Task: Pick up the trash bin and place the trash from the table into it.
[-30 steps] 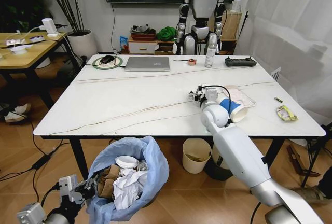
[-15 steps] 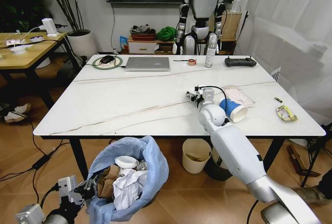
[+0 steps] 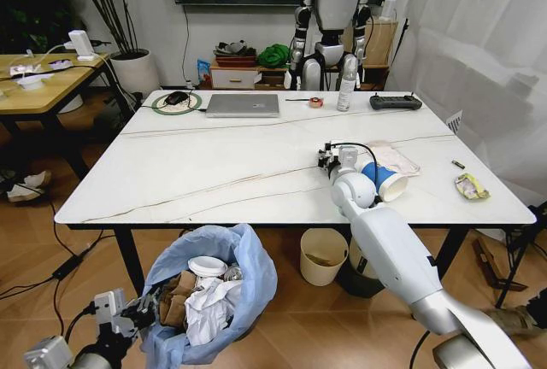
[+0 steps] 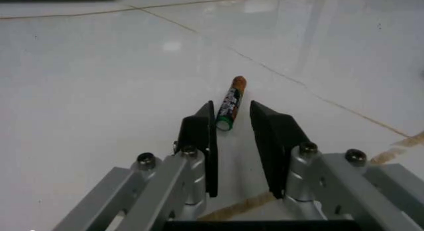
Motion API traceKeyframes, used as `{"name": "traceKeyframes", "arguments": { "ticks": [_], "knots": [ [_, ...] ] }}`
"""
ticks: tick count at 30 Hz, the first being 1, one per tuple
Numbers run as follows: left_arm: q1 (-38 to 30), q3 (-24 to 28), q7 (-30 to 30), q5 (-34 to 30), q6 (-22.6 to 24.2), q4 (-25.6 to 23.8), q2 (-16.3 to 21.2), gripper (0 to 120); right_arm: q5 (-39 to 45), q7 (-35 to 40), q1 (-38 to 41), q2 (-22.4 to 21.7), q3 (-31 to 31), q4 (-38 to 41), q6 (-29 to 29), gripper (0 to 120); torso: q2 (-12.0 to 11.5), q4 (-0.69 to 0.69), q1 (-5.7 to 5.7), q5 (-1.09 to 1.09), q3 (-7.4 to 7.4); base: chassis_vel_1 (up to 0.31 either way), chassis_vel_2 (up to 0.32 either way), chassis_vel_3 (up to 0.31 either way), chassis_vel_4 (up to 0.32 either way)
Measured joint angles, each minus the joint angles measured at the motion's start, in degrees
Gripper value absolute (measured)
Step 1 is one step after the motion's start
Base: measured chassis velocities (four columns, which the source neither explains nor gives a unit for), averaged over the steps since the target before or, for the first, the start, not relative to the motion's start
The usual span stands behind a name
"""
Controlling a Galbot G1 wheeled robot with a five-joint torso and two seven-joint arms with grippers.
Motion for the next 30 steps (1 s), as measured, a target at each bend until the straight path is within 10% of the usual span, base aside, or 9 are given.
{"name": "traceKeyframes", "arguments": {
  "ticks": [13, 20, 30],
  "knots": [
    [0.12, -0.07, -0.06, -0.09, 0.00, -0.39, 0.16, 1, 3.78, 0.26, -0.34, -1.19, -0.30, 3.76, -0.56, 0, 0.00, 0.01, 0.00, -0.01, 0.00, 0.000, 0.000, 0.000, 0.000],
    [0.26, 0.02, -0.07, -0.17, 0.00, -0.56, 0.39, 1, 25.99, -5.99, -4.89, -11.02, -4.77, 28.89, -0.49, 0, 0.00, 0.00, 0.00, -0.01, -0.01, 0.000, 0.000, 0.000, 0.000],
    [0.38, -0.23, -0.07, -0.19, 0.00, -0.84, 0.10, 1, 32.05, -14.45, -7.27, -19.44, -19.41, 49.16, 3.33, 0, 0.01, 0.01, -0.01, -0.01, -0.01, 0.000, 0.000, 0.000, 0.000]
  ]
}}
